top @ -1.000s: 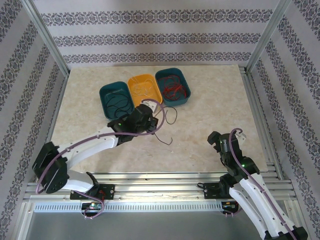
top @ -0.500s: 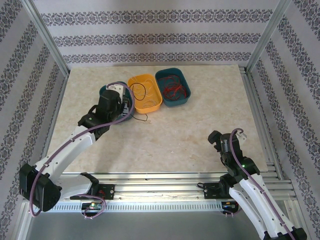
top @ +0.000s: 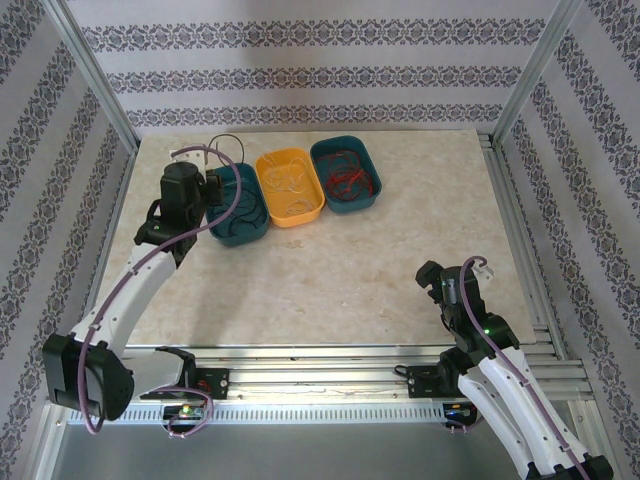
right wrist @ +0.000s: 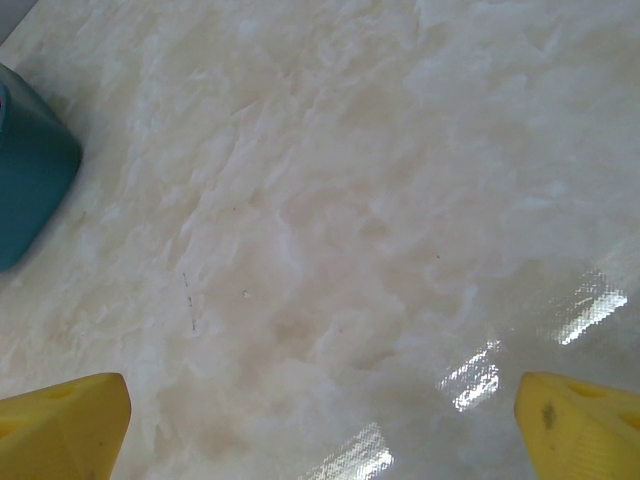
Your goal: Untangle the cables
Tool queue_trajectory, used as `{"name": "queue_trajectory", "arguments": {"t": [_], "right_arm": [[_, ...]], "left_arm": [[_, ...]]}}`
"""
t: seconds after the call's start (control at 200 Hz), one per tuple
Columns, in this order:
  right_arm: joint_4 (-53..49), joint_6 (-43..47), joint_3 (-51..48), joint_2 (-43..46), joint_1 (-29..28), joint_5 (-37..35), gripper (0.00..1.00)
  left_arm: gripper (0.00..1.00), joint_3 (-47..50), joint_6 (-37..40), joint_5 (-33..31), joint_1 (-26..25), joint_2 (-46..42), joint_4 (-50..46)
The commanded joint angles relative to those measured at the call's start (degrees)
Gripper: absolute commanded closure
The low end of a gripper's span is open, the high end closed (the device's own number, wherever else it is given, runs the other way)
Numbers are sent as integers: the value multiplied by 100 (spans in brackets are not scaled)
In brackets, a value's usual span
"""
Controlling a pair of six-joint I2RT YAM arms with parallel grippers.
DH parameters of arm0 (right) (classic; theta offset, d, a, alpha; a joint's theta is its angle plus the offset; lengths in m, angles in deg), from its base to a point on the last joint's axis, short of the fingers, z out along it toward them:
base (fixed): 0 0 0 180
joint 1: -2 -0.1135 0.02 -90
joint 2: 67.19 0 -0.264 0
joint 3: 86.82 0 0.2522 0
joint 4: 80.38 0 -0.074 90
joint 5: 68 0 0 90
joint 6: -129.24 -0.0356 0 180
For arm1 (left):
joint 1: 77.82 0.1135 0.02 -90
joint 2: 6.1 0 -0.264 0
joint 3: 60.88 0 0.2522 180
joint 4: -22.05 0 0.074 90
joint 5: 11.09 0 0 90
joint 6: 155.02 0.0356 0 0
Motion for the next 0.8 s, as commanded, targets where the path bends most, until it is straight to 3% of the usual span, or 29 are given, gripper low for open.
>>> {"name": "queue_trajectory", "arguments": {"t": [0.0, 0.794], "right_arm": [[47, 1, -1, -12, 77, 36, 2], [29, -83, -45, -21, 106, 122, 2]], "left_arm": [[100, -178, 223, -84, 189, 270, 385], [100, -696, -490, 1016, 544, 2249, -908]]}}
